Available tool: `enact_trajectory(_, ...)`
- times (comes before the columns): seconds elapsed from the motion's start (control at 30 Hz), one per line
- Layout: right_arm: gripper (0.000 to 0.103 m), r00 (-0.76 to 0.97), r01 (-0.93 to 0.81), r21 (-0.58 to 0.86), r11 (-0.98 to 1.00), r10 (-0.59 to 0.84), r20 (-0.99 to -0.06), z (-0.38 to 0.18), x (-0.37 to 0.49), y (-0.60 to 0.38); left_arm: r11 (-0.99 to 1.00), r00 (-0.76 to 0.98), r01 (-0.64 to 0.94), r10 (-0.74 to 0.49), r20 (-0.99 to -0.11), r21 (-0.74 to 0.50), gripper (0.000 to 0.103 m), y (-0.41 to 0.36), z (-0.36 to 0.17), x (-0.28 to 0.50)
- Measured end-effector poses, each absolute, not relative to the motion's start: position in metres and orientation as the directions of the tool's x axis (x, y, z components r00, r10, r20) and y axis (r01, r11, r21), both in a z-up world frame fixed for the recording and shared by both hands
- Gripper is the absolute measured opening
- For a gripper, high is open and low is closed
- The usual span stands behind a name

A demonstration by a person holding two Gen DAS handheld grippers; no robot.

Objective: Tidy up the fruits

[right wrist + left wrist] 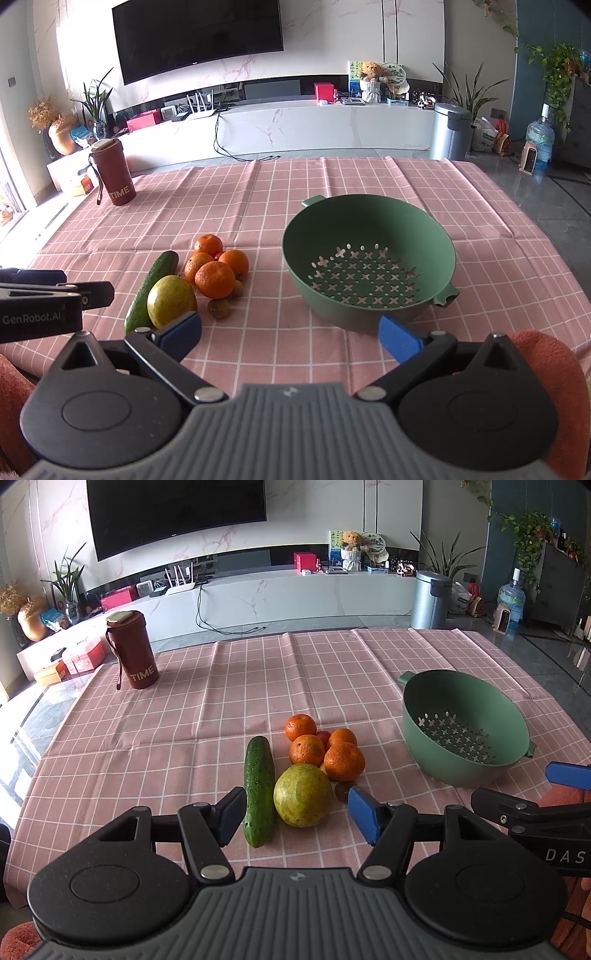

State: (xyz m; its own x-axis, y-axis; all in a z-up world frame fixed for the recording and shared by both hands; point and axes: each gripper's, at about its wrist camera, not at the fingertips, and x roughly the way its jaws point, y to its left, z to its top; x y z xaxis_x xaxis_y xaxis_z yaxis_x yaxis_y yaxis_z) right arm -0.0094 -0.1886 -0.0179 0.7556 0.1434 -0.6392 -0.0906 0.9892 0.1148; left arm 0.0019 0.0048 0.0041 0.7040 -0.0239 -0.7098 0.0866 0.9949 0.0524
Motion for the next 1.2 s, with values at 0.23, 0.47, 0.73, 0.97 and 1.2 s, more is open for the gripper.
enact_trajectory(0.23, 0.098, 0.754, -0.084, 0.125, 0.989, 0.145, -0.641, -0.0181, -0.0081, -0.1900, 0.995, 0.702, 0.092, -0.037, -0.711, 0.039, 0.075, 0.0032, 0.0041, 0.0027)
enact_trajectory(0.47, 0.098, 0.752, -0.081, 0.131, 0.988, 0.146, -0.642, -0.0185, -0.0078, -0.1911, 0.995, 0.700, 0.093, -0.040, -0.713, 0.035, 0.075, 0.0021, 0.0037, 0.0028)
enact_trajectory(0.73, 0.098, 0.750, -0.085, 0.137, 0.987, 0.154, -0.644, -0.0185, -0.0064, -0.1911, 0.996, 0.697, 0.089, -0.041, -0.716, 0.030, 0.075, 0.0019, 0.0032, 0.0030)
enact_trajectory(0.97, 0.098, 0.750, -0.090, 0.139, 0.986, 0.159, -0.642, -0.0195, -0.0062, -0.1909, 0.996, 0.698, 0.087, -0.043, -0.715, 0.026, 0.075, 0.0023, 0.0030, 0.0029)
enact_trajectory(1.2, 0.098, 0.748, -0.102, 0.141, 0.985, 0.169, -0.642, -0.0208, -0.0053, -0.1884, 0.997, 0.698, 0.080, -0.040, -0.715, 0.022, 0.075, 0.0044, 0.0044, 0.0044)
